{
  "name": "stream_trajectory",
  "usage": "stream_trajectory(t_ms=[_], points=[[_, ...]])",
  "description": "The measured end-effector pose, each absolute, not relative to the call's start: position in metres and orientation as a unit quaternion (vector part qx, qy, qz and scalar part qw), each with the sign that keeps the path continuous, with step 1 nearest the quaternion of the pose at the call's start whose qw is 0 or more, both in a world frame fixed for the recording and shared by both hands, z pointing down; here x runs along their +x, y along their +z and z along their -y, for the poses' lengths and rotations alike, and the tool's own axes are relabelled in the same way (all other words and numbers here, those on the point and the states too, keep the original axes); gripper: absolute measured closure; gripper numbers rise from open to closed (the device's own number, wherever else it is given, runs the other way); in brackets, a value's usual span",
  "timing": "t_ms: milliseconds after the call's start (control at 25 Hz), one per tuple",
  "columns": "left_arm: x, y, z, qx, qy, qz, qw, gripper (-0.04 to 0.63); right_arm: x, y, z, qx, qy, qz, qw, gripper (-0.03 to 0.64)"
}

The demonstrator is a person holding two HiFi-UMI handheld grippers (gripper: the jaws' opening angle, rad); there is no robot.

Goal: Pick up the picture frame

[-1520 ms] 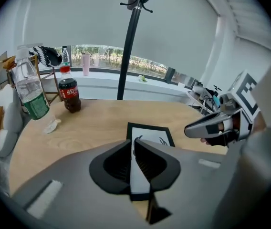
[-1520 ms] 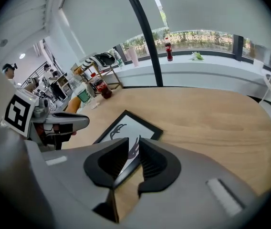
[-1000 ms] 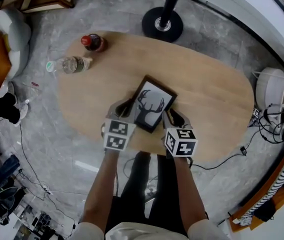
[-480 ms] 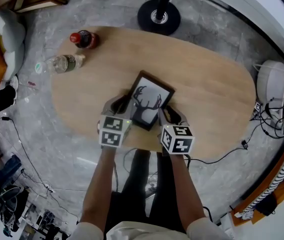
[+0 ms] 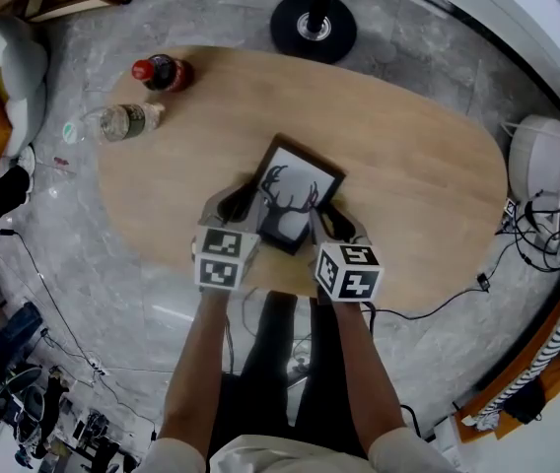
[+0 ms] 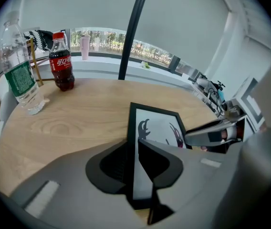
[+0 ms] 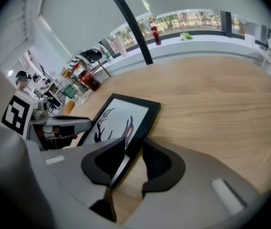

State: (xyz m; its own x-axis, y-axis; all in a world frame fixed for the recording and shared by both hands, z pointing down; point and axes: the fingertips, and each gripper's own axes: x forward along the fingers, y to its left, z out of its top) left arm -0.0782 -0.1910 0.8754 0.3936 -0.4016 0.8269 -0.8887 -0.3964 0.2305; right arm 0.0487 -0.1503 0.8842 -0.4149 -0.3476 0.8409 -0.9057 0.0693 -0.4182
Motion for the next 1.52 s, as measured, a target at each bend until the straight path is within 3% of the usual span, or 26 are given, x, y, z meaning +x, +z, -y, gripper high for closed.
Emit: stream_trajectory(t_ms=[1520], points=[[-0.084, 0.880, 0.185, 0.752, 0.363, 0.413, 0.363, 0.518, 0.048, 0.872, 0.167, 0.493, 0.469, 0.674, 0.287, 0.514]])
